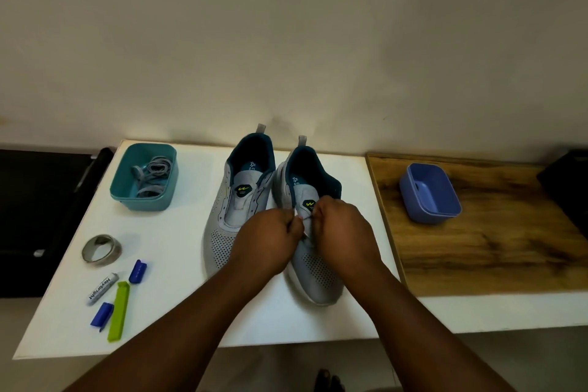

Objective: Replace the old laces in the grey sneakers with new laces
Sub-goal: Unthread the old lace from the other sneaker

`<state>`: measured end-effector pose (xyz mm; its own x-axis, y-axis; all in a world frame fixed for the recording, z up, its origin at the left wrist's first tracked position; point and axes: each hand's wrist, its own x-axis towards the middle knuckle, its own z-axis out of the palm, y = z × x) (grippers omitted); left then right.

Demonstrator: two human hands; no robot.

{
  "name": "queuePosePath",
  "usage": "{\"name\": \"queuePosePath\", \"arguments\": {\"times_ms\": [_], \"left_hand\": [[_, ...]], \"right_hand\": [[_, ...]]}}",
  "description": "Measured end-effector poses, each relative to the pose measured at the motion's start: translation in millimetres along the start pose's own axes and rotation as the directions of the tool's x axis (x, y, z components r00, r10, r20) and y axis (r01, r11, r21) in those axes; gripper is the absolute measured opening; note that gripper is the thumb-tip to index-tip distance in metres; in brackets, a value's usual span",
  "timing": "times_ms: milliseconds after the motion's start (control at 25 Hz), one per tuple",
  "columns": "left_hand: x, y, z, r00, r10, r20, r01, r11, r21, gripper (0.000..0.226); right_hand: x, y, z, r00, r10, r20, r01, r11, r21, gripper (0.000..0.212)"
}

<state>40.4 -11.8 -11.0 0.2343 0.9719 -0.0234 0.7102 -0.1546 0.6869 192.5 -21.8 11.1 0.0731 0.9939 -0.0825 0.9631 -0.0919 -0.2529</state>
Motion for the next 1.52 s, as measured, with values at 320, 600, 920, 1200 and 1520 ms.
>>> {"name": "queuePosePath", "arguments": {"times_ms": [320, 600, 920, 1200, 1520], "left_hand": [[2, -4, -4, 0.996, -0.063, -0.064, 0.072, 0.986, 0.153, 0.037], [-6, 32, -11, 0.93, 0.364, 0.05, -0.319, 0.869, -0.379, 0.038], [19, 22, -30, 0.836, -0.488, -0.251, -0.096, 0.321, -0.942, 0.009], [-5, 16, -8, 0.94, -0.191, -0.282, 0.138, 0.97, -0.199, 0.066], [4, 2, 1, 0.965, -0.124, -0.231, 0.155, 0.981, 0.119, 0.035]], "right_hand": [[-1, 2, -34, 0.837, -0.086, -0.54, 0.287, 0.91, 0.299, 0.015], [-24, -39, -63, 0.84, -0.22, -0.497, 0.543, 0.321, 0.776, 0.027], [1, 23, -23, 0.974, 0.106, -0.201, -0.034, 0.943, 0.332, 0.015], [-3, 26, -5, 0.985, 0.04, 0.168, -0.033, 0.999, -0.043, 0.007], [5, 61, -19, 0.915, 0.242, 0.322, -0.117, 0.924, -0.364, 0.023]]}}
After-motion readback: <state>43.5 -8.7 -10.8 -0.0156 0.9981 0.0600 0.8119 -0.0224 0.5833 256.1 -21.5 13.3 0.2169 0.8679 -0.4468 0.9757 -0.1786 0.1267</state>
